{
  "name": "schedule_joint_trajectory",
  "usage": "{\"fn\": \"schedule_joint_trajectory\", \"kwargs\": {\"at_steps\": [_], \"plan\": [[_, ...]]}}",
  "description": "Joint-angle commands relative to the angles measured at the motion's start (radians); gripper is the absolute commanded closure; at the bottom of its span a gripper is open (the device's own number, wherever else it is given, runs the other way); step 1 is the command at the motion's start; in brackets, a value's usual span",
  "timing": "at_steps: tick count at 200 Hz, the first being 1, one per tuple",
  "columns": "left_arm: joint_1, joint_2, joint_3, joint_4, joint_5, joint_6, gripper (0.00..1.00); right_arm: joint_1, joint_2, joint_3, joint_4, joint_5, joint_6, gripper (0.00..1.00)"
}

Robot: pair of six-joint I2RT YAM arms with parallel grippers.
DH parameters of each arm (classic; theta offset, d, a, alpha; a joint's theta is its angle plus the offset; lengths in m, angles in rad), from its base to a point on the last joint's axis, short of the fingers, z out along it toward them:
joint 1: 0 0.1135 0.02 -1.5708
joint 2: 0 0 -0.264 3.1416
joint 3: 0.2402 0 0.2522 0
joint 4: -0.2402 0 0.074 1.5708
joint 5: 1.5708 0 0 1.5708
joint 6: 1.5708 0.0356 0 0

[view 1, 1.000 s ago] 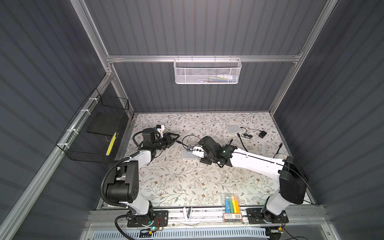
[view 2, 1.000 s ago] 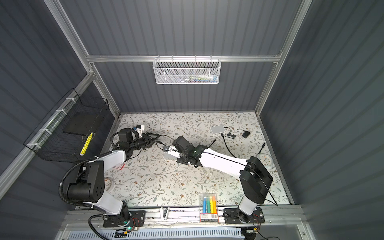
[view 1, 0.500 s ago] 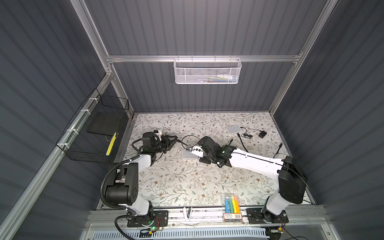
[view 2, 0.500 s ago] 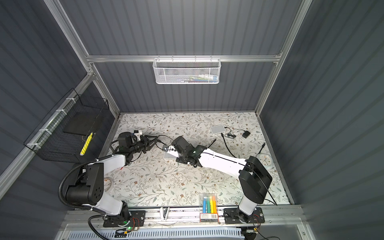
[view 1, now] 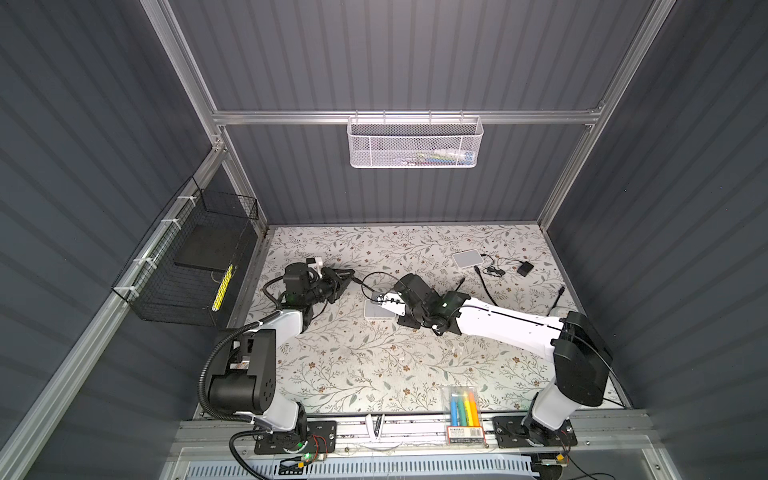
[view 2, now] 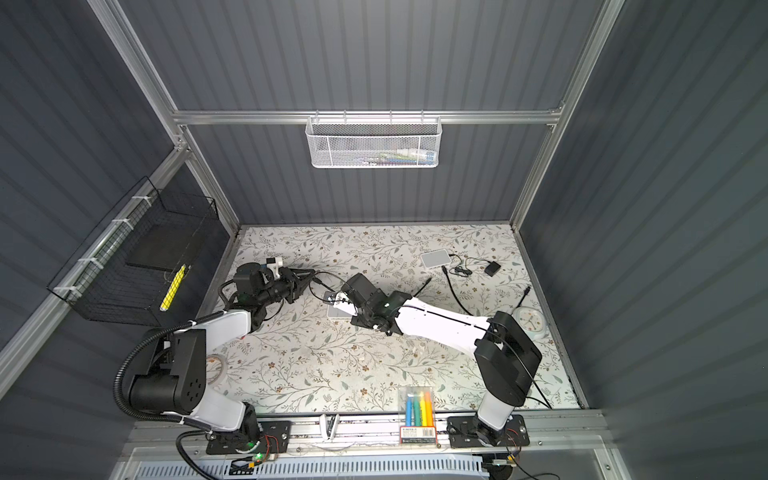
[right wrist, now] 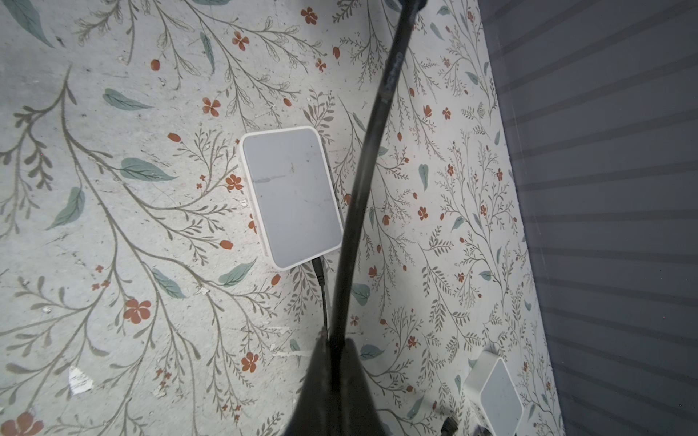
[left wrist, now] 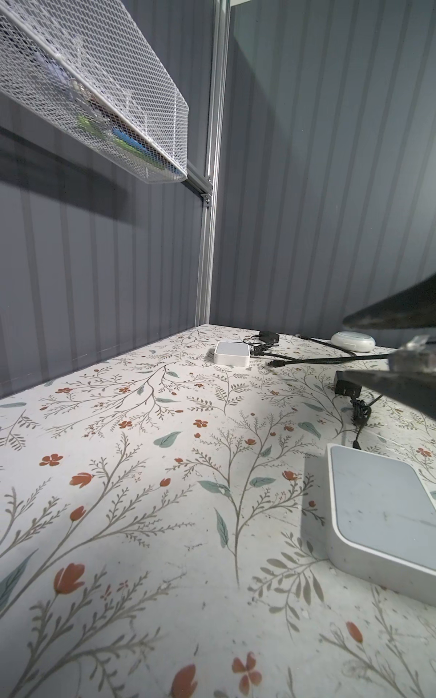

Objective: Insert the plug into the switch port

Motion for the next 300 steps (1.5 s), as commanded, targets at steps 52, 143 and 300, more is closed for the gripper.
{"fn": "schedule_joint_trajectory", "kwargs": {"at_steps": [52,143,300], "plan": [[-0.006,-0.033,0.005,0.006,-0.012,0.015,0.9,0.005,0.027,0.018,0.011,0.027,0.0,1.0],[-0.006,-0.085,0.055,-0.138,-0.053,0.178,0.93,-0.051,-0.044,-0.02,0.038,-0.129,0.094,0.63],[-0.018,-0.269,0.042,-0.286,-0.061,0.325,0.93,-0.055,0.254,0.438,0.047,-0.494,0.188,0.58]]}}
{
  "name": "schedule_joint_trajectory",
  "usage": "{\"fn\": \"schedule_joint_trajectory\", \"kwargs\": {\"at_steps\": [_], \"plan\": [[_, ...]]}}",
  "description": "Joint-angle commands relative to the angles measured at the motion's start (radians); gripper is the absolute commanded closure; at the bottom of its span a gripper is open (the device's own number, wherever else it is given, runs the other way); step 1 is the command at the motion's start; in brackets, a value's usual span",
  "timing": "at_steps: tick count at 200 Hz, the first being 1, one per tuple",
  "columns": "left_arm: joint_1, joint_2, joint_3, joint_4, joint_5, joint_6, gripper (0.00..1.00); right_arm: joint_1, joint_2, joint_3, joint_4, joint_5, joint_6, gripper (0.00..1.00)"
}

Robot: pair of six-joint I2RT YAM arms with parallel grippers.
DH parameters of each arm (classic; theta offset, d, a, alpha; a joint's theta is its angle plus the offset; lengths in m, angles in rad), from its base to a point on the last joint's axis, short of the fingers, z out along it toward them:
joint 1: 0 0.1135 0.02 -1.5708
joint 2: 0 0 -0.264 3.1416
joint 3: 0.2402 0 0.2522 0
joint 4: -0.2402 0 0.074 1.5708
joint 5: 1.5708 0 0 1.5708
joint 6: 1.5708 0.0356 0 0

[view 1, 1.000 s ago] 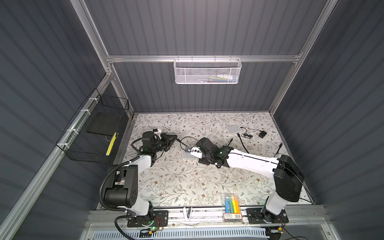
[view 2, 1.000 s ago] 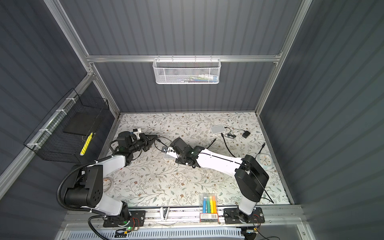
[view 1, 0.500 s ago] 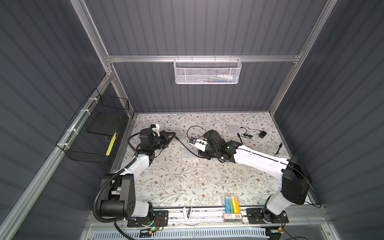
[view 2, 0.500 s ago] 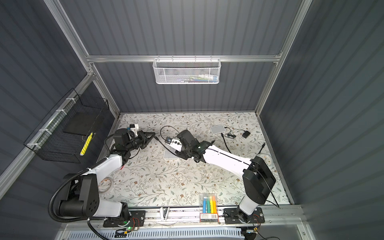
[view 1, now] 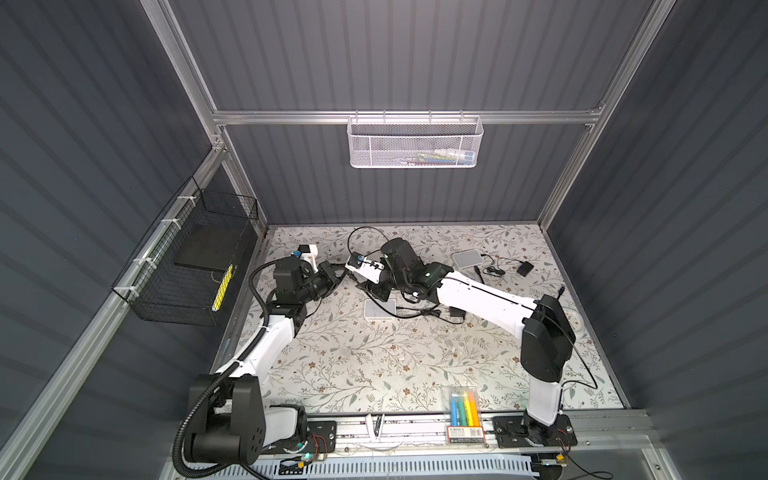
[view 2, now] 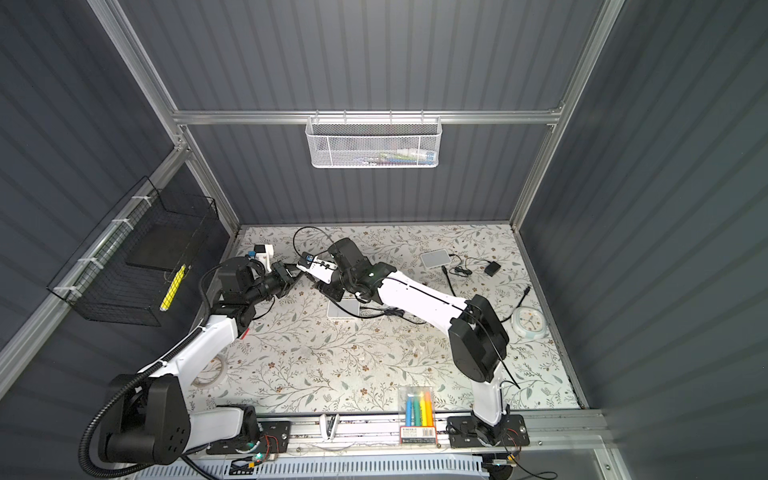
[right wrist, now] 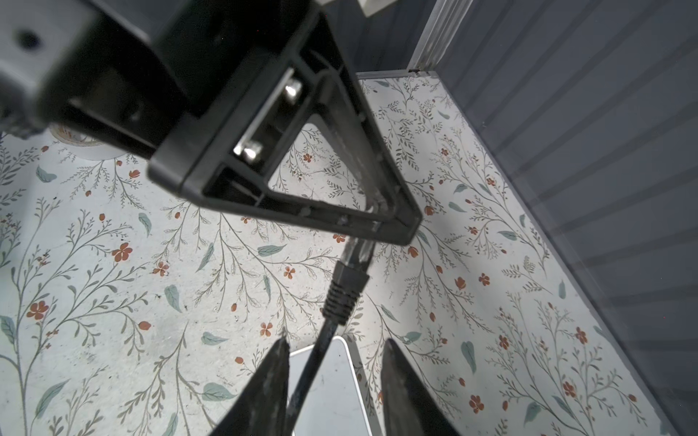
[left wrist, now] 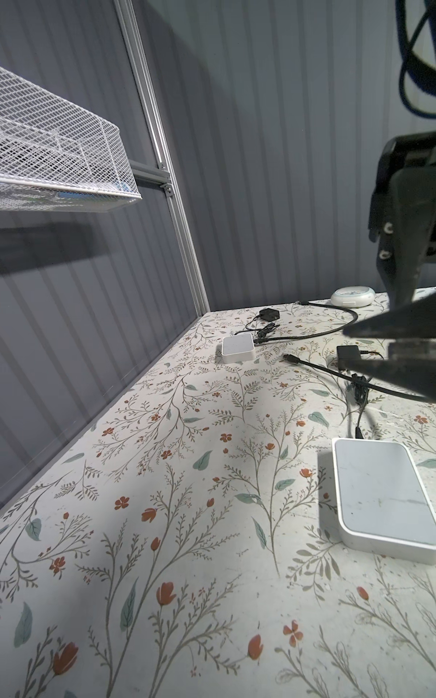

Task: Insert the plug into the switch port
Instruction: 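Slide the right gripper up the cable to the plug and grasp it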

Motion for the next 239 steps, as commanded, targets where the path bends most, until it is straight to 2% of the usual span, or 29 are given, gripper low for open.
{"fn": "schedule_joint_trajectory", "kwargs": {"at_steps": [1,78,179,239], "plan": [[-0.005,-0.014,-0.017,0.013,0.018,0.012,0.93,0.013,0.013,0.036,-0.027,-0.03,0.015,0.58],[-0.006,-0.023,-0.032,0.043,0.046,-0.009,0.93,0.025,0.053,0.081,-0.034,-0.024,0.008,0.63],[-0.006,-0.03,-0.043,0.102,0.075,-0.046,0.93,0.03,0.077,0.097,-0.024,0.028,0.011,0.62],[-0.006,-0.026,-0.063,0.138,0.085,-0.064,0.93,0.03,0.079,0.115,-0.02,0.029,0.019,0.71]]}}
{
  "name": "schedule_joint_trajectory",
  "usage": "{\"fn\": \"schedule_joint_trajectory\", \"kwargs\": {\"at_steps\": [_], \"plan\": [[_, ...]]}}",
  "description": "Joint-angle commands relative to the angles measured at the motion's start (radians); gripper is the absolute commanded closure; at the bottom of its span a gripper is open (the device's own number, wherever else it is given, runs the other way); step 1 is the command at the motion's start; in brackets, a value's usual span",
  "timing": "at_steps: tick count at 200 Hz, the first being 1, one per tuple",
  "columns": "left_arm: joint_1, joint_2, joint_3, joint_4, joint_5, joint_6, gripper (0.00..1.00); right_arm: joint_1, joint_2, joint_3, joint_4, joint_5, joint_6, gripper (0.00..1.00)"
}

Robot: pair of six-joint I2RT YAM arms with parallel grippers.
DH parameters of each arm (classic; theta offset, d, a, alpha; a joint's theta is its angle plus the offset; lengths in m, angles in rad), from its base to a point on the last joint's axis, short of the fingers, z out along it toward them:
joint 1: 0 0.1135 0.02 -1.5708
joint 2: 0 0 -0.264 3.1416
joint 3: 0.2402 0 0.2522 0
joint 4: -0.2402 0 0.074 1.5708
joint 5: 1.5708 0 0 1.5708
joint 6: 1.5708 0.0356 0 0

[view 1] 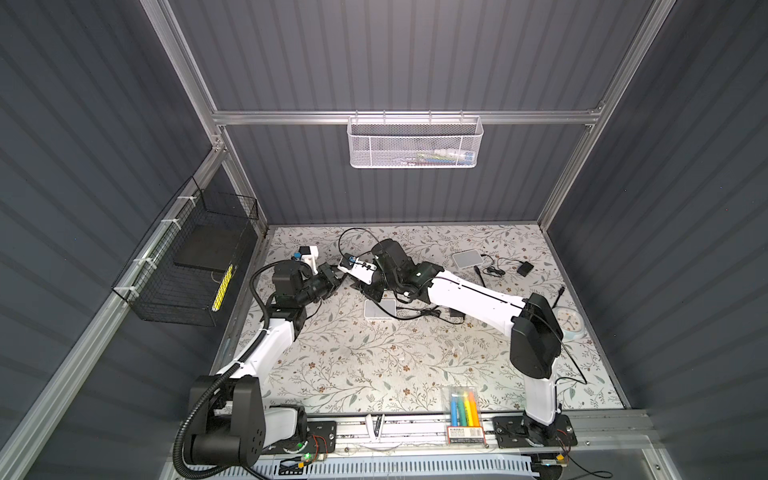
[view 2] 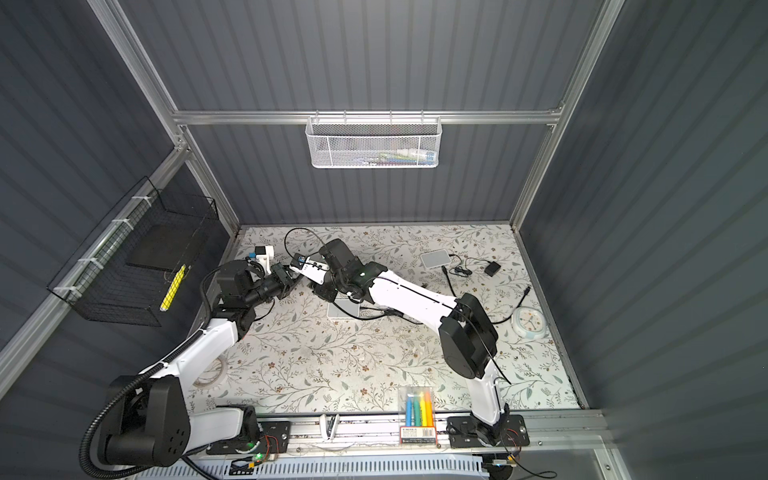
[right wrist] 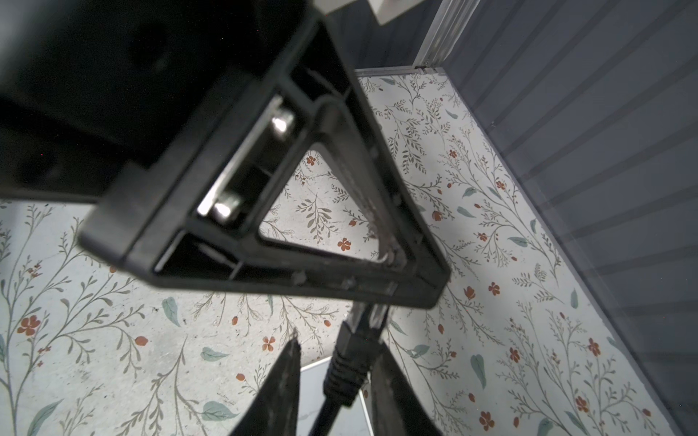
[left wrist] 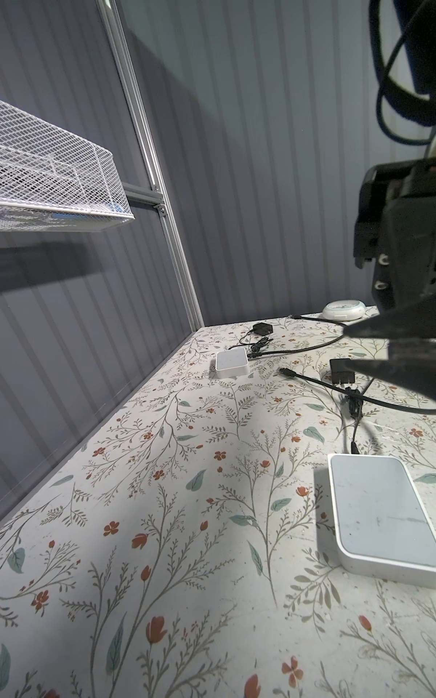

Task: Insert the plug into the switch port
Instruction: 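Slide the right gripper up the cable to the plug and grasp it, then carry the plug toward the switch with the right while the left approaches the router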

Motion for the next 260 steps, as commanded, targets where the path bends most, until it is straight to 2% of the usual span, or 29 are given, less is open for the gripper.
{"fn": "schedule_joint_trajectory", "kwargs": {"at_steps": [1,59,67,92,102,115,137,194,205,227,245,260], "plan": [[-0.006,-0.017,-0.019,0.046,0.031,-0.022,0.93,0.008,0.02,0.033,0.005,-0.004,0.007,0.71],[-0.005,0.0,-0.024,0.091,0.044,-0.049,0.91,0.007,0.024,0.036,0.005,-0.002,0.005,0.91],[-0.005,-0.001,-0.023,0.089,0.046,-0.046,0.84,0.007,0.023,0.038,0.003,-0.001,0.005,0.93],[0.004,-0.012,-0.002,0.014,0.04,0.02,0.51,0.006,0.018,0.048,-0.015,0.007,-0.002,0.97],[0.018,-0.023,0.02,-0.055,0.042,0.075,0.44,0.007,0.013,0.053,-0.032,0.014,-0.009,0.98],[0.041,-0.036,0.058,-0.17,0.044,0.17,0.4,0.007,0.001,0.052,-0.049,0.031,-0.018,0.98],[0.093,-0.069,0.097,-0.318,0.018,0.281,0.38,0.008,-0.02,0.058,-0.095,0.068,-0.04,0.99],[0.239,-0.102,0.108,-0.391,0.031,0.309,0.33,0.008,-0.116,0.052,-0.249,0.18,-0.111,1.0],[0.239,-0.082,0.11,-0.395,0.052,0.336,0.39,0.009,-0.139,0.056,-0.286,0.207,-0.136,1.0],[0.206,-0.023,0.112,-0.421,0.1,0.411,0.41,0.007,-0.176,0.084,-0.351,0.276,-0.182,0.99],[0.084,-0.003,0.152,-0.556,-0.024,0.561,0.4,0.008,-0.193,0.126,-0.401,0.32,-0.212,0.99],[0.006,0.028,0.171,-0.609,-0.089,0.623,0.38,0.008,-0.198,0.166,-0.441,0.368,-0.238,0.98]]}}
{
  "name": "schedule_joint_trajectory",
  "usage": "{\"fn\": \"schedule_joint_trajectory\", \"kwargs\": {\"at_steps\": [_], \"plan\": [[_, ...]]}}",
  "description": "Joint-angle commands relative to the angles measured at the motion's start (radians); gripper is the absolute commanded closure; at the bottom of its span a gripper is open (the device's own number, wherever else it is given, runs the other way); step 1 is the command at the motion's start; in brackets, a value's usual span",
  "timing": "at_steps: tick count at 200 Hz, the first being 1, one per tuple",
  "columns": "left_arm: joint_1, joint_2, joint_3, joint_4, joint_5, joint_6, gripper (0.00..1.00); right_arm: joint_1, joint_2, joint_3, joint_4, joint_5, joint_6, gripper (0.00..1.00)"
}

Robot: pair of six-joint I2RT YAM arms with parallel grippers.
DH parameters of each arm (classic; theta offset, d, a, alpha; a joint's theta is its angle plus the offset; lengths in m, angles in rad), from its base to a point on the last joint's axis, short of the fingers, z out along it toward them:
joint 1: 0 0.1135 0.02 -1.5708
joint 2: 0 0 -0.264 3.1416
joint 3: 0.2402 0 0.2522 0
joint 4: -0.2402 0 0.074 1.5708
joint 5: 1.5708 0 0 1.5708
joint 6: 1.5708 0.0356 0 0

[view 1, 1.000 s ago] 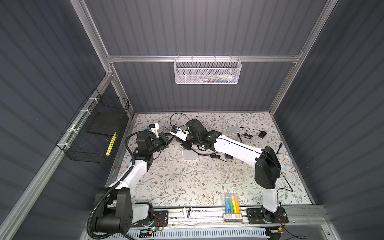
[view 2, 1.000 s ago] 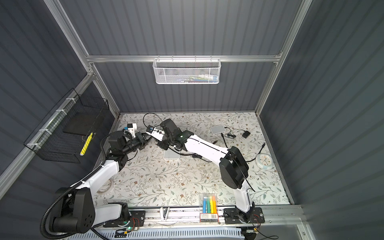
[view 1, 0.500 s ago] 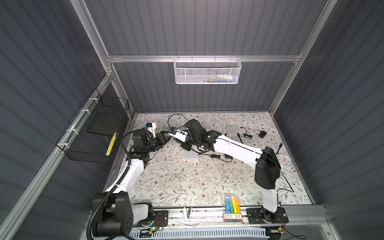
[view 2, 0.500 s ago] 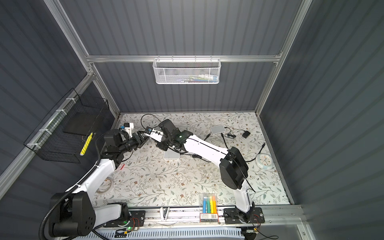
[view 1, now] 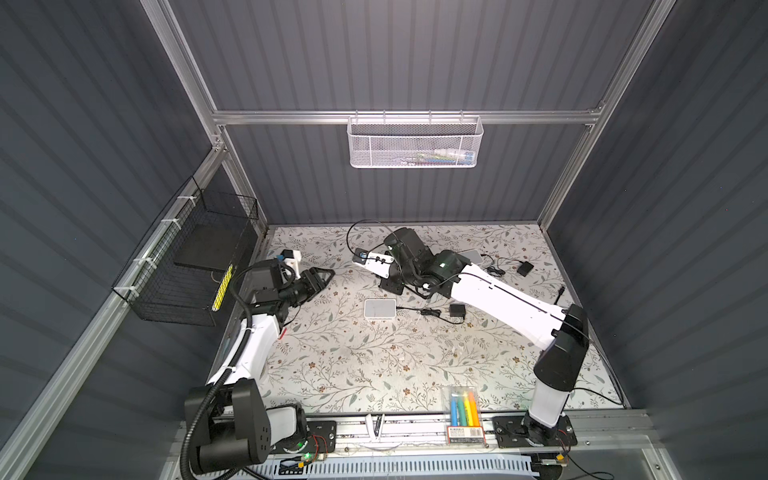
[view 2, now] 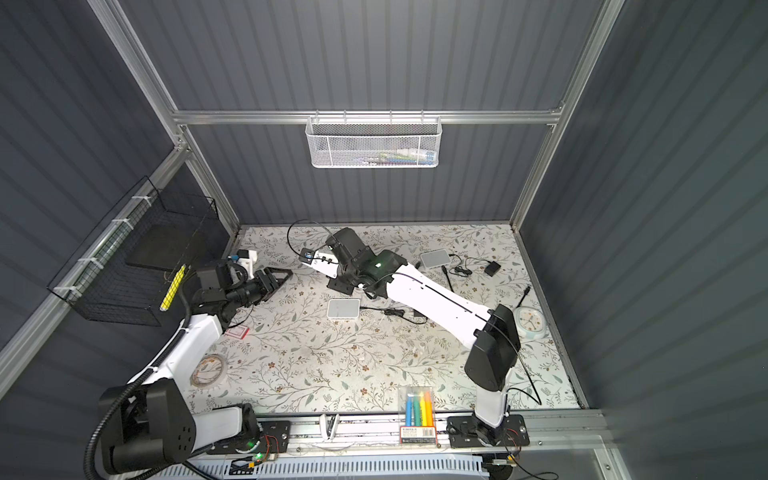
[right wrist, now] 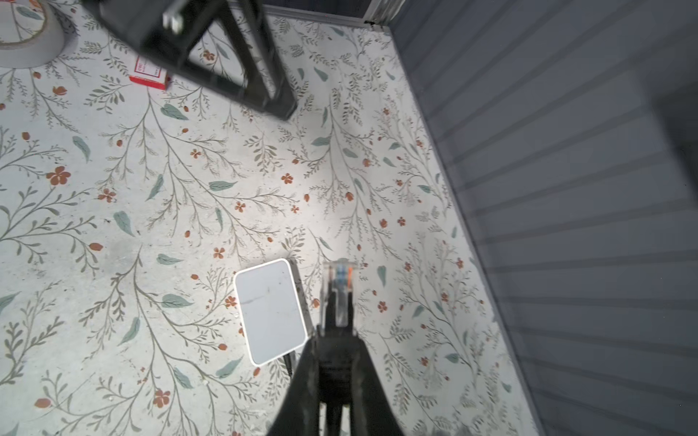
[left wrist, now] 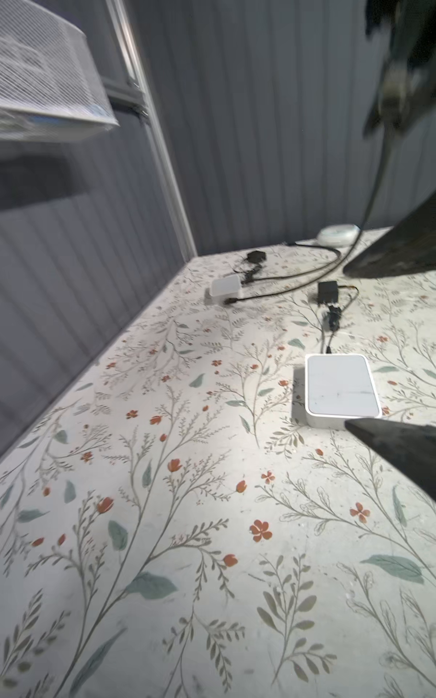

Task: Insert the plug into the switch port
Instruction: 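Carry the plug toward the switch with the right while the left approaches the router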

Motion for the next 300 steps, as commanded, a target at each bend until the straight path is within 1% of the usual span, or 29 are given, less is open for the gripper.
{"fn": "schedule_joint_trajectory", "kwargs": {"at_steps": [1,30,52,60,68,82,94,101,109,113,127,149,173,185,205,230,256,280,293,300], "plan": [[-0.112,0.029,0.058,-0.142,-0.086,0.187,0.38,0.002,-0.024,0.066,-0.101,0.109,-0.067,0.98],[-0.132,0.078,0.034,-0.128,-0.07,0.237,0.34,-0.001,-0.03,0.116,-0.16,0.253,-0.137,0.99],[-0.167,0.107,0.053,-0.151,-0.087,0.281,0.31,-0.005,-0.062,0.107,-0.152,0.313,-0.177,0.98],[-0.199,0.122,0.067,-0.166,-0.118,0.304,0.3,-0.008,-0.073,0.108,-0.15,0.331,-0.183,0.98],[-0.242,0.14,0.083,-0.186,-0.174,0.337,0.29,-0.01,-0.083,0.111,-0.15,0.353,-0.195,0.98],[-0.307,0.178,0.105,-0.198,-0.206,0.359,0.28,-0.012,-0.101,0.109,-0.137,0.39,-0.223,0.99],[-0.358,0.204,0.128,-0.215,-0.27,0.391,0.26,-0.013,-0.122,0.104,-0.121,0.419,-0.244,1.0],[-0.377,0.213,0.134,-0.218,-0.309,0.409,0.24,-0.015,-0.134,0.1,-0.114,0.433,-0.256,1.0],[-0.386,0.225,0.142,-0.219,-0.315,0.43,0.23,-0.017,-0.146,0.096,-0.108,0.447,-0.268,1.0],[-0.387,0.231,0.146,-0.218,-0.351,0.442,0.22,-0.018,-0.154,0.094,-0.105,0.453,-0.275,1.0],[-0.389,0.253,0.175,-0.227,-0.368,0.493,0.16,-0.025,-0.177,0.086,-0.09,0.471,-0.293,1.0],[-0.392,0.304,0.259,-0.291,-0.372,0.601,0.12,-0.038,-0.218,0.054,-0.058,0.472,-0.308,1.0],[-0.399,0.349,0.361,-0.414,-0.392,0.78,0.05,-0.057,-0.251,-0.001,-0.037,0.457,-0.305,1.0],[-0.407,0.346,0.357,-0.419,-0.406,0.877,0.02,-0.068,-0.261,-0.021,-0.029,0.454,-0.305,1.0],[-0.412,0.326,0.308,-0.381,-0.394,1.006,0.02,-0.085,-0.272,-0.026,-0.03,0.437,-0.297,1.0],[-0.423,0.36,0.308,-0.398,-0.377,1.069,0.02,-0.098,-0.275,-0.047,-0.03,0.411,-0.285,1.0],[-0.461,0.404,0.304,-0.428,-0.4,1.143,0.01,-0.115,-0.272,-0.094,-0.025,0.399,-0.267,1.0],[-0.479,0.392,0.274,-0.404,-0.396,1.204,0.01,-0.125,-0.267,-0.11,-0.03,0.383,-0.247,1.0],[-0.487,0.393,0.277,-0.396,-0.418,1.227,0.01,-0.126,-0.267,-0.116,-0.031,0.368,-0.234,1.0],[-0.492,0.4,0.281,-0.386,-0.452,1.237,0.01,-0.126,-0.263,-0.119,-0.029,0.363,-0.23,1.0]]}}
